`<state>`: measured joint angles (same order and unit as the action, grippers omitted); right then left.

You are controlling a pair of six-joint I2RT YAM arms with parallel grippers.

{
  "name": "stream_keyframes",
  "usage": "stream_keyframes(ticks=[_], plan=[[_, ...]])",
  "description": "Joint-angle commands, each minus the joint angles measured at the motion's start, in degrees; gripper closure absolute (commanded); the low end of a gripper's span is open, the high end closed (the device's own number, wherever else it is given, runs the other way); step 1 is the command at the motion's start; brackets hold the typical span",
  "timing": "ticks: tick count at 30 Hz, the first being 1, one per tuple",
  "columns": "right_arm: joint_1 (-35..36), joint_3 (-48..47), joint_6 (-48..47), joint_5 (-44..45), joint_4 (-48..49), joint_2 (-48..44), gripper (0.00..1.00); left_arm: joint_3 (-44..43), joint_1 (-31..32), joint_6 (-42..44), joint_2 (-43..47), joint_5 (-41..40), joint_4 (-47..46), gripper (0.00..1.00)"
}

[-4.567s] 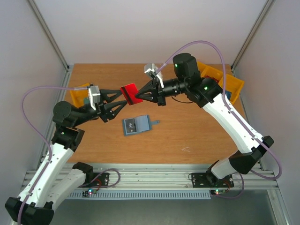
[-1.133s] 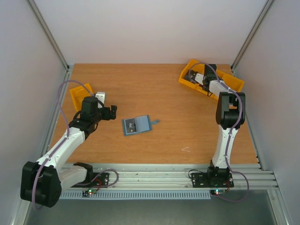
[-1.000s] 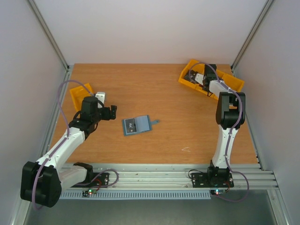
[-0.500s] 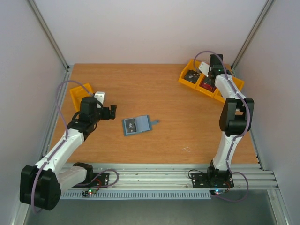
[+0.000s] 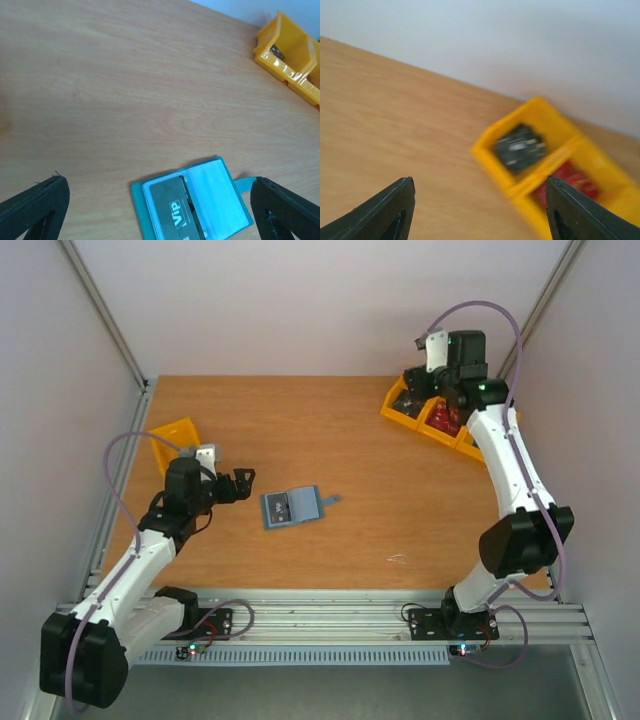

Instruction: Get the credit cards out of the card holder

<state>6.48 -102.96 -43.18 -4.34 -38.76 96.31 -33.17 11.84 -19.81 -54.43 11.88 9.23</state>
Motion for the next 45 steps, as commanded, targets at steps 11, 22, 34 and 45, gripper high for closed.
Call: stream_keyframes(ticks=[11, 22, 34, 45], plan=[[22.70, 22.72, 35.63, -24.15, 7.83, 2.24, 0.38, 8.39, -2.52, -15.94, -9.86, 9.92, -17.04, 0.01], [30.16, 22.27, 43.02, -34.45, 13.78, 15.42, 0.53, 8.91, -2.45, -20.11, -18.80, 12.05, -18.69, 0.09], [30.74, 23.43, 47.72, -35.93, 15.38, 25.17, 0.55, 9.56, -1.00, -21.14, -24.77, 15.20, -21.10, 0.13], [29.71, 26.17, 49.73, -36.65, 18.74, 26.62, 0.59, 9.18, 5.74, -17.76, -27.22, 16.26, -29.69, 0.10]])
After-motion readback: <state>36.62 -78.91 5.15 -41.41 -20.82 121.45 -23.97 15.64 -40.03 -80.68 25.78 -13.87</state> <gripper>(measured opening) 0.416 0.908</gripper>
